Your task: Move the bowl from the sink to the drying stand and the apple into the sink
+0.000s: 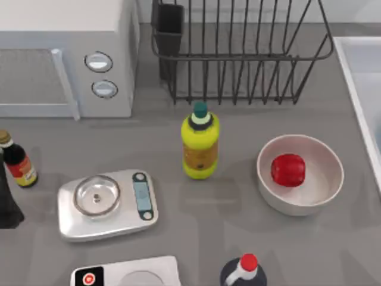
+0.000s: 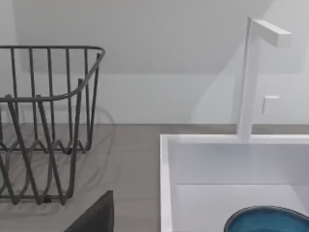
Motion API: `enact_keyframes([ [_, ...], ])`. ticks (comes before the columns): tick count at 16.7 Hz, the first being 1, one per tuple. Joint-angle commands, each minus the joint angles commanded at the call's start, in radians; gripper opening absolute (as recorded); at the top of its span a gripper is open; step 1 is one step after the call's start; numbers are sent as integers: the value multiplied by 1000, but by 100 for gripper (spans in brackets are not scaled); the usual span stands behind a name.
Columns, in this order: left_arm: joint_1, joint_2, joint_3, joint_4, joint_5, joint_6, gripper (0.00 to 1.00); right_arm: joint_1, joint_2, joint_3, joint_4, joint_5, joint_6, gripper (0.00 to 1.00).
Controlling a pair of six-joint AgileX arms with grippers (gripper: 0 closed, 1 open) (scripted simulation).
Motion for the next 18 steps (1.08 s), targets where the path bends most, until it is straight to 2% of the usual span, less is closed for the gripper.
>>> enact_keyframes([
  [4,0,0,0,0,0,0,100,-2,25,24,-12,0,-1,100],
  [8,0,0,0,0,0,0,100,-15,184,173,-87,-1,-8,100],
  [13,0,0,0,0,0,0,100,-53,548,508,-258,-4,-38,100],
  [18,0,0,0,0,0,0,100,-118,1031,948,-490,-8,-97,100],
])
